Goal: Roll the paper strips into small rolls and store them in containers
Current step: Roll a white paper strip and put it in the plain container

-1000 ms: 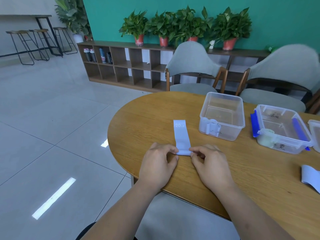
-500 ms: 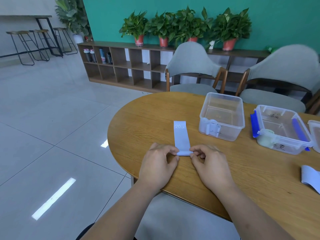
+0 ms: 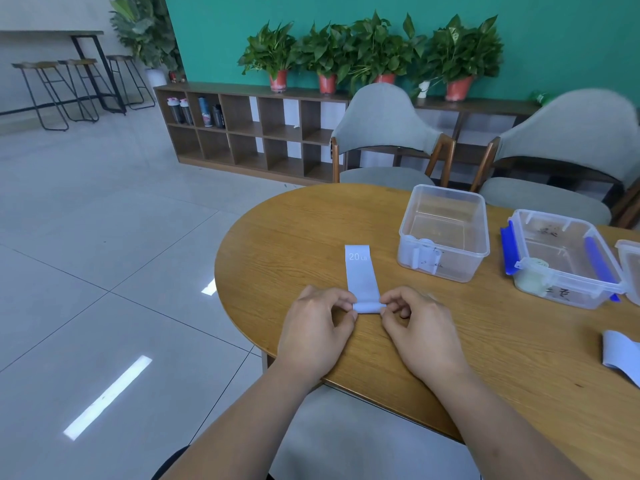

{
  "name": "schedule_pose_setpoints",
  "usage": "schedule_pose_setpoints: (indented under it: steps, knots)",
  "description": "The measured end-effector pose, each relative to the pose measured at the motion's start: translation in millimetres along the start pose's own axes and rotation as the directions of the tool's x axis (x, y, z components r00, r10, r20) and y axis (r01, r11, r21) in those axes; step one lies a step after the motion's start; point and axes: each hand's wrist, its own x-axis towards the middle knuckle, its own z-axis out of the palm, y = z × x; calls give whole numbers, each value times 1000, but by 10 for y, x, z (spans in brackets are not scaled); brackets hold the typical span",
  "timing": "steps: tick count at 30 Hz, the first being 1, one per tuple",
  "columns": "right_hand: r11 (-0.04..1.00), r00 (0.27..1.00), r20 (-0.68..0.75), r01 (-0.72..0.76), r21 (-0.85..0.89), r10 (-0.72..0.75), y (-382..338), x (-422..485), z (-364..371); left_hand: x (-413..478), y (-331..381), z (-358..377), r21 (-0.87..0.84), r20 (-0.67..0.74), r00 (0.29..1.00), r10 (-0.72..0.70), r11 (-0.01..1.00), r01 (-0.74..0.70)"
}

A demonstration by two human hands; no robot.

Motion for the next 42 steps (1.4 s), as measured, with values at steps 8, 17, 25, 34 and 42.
schedule_pose_setpoints:
  steps: [8, 17, 25, 34, 42]
  knots:
    - [999, 1000, 0, 29, -35, -29, 12, 4, -7, 17, -9, -4, 43, 13, 1000, 27, 999, -28]
    - [1000, 1000, -3, 12, -7, -12, -1, 6, -15, 10, 6, -15, 6, 12, 1000, -20, 1000, 20]
    - [998, 1000, 14, 27, -54, -27, 16, 10, 12, 16, -6, -14, 46, 28, 1000, 9, 999, -10]
    - [1000, 1000, 1, -3, 15, 3, -5, 4, 0, 6, 20, -18, -13, 7, 1000, -26, 1000, 26]
    - [1000, 1000, -1, 7, 6, -7, -5, -1, -14, 12, 6, -17, 27, 6, 1000, -3, 1000, 3]
